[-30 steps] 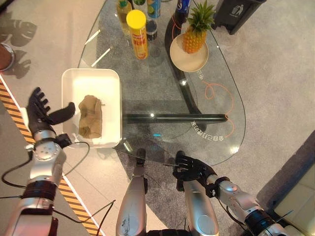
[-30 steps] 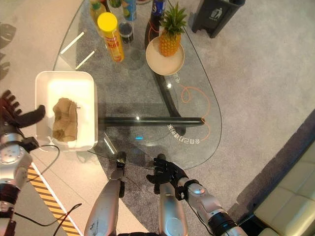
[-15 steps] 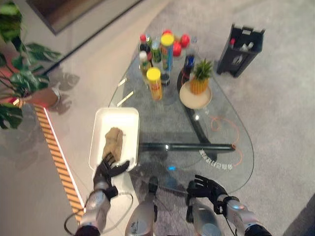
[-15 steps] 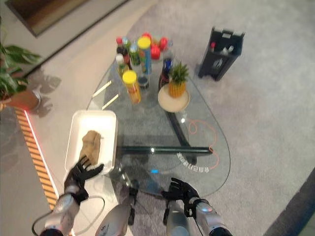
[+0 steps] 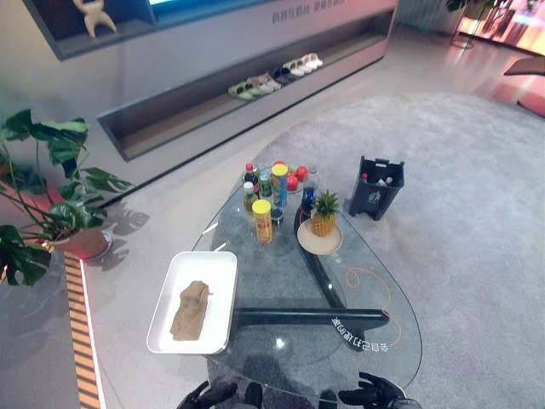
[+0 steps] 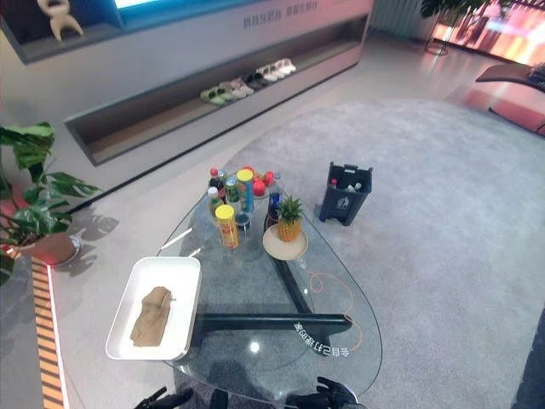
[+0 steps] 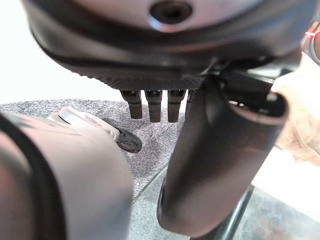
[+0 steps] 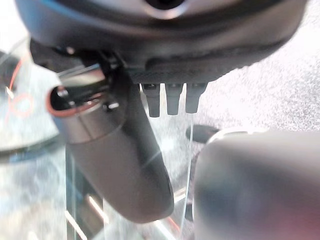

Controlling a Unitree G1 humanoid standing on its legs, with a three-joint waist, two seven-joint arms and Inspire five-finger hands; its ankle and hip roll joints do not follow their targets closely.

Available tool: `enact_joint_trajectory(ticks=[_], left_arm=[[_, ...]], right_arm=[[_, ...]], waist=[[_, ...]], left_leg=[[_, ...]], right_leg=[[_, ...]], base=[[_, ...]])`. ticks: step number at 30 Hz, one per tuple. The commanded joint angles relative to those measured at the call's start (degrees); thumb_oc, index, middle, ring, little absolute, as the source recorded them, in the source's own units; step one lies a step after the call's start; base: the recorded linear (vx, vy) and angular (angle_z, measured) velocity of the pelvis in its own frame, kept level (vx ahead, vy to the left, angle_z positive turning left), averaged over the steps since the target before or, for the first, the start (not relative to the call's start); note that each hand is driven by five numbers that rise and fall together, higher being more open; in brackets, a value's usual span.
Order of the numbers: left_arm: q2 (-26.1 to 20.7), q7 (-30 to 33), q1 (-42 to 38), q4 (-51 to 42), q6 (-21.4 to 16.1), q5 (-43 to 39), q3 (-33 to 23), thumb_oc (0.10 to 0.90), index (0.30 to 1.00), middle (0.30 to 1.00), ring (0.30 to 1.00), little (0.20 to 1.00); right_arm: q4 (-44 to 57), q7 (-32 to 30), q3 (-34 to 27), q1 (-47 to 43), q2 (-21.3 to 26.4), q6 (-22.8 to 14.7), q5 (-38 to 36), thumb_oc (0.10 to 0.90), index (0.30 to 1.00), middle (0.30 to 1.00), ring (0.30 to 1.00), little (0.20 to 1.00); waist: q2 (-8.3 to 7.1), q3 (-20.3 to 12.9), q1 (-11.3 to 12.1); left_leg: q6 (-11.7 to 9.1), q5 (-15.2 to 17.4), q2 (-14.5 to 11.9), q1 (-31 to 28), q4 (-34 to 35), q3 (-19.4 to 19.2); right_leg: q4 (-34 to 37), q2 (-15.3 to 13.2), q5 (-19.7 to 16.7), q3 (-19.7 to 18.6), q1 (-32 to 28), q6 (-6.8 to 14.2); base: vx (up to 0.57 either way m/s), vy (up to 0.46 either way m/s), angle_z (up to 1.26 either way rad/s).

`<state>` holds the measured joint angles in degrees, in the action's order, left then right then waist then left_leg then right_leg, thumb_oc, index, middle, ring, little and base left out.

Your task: Wipe the table with a cloth and put it in the basket.

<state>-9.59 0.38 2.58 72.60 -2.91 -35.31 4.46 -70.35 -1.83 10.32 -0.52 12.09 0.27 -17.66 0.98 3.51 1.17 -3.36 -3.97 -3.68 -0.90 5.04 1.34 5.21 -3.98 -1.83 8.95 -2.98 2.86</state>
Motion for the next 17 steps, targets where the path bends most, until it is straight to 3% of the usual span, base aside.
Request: enact_joint_trajectory(ticks=[1, 9, 17], left_arm=[[0.1, -2.0, -3.0, 3.4, -2.3, 1.4, 1.8, 0.8, 0.9, 0.9, 0.9, 0.9], [0.3, -2.2, -3.5, 4.7, -1.1, 3.4, 2.0, 0.8, 0.9, 0.9, 0.9, 0.9], [0.5, -2.5, -3.0, 5.7, -1.4, 3.2, 1.1, 0.8, 0.9, 0.9, 0.9, 0.9]], right_arm=[[-3.0, -1.5, -0.3, -1.1, -1.5, -0.4, 0.8, 0.8, 0.9, 0.9, 0.9, 0.9], [-6.8, 0.6, -1.2, -1.0, -2.0, 2.3, 0.1, 0.8, 0.9, 0.9, 0.9, 0.9], [-9.0, 1.5, -2.3, -0.8, -2.0, 1.5, -0.2, 0.8, 0.9, 0.9, 0.9, 0.9]], waist=[[-2.11, 0.7, 0.0], [-2.18, -0.1, -0.2], [-1.89, -0.6, -0.3]], left_leg=[[0.7, 0.8, -0.4, -1.1, -1.2, -3.3], [0.7, 1.0, -0.8, -2.3, -0.5, -3.4], [0.6, 1.0, -1.1, -2.8, 0.0, -3.4]], right_leg=[[-2.4, -3.1, -1.5, 0.3, -0.2, 1.4], [-1.9, -3.0, -1.6, -0.1, -1.1, 1.5], [-1.0, -3.0, -2.1, -0.4, -1.4, 1.6]], base=[[0.03, -0.01, -0.06], [0.02, -0.008, -0.04], [0.0, -0.002, -0.03]])
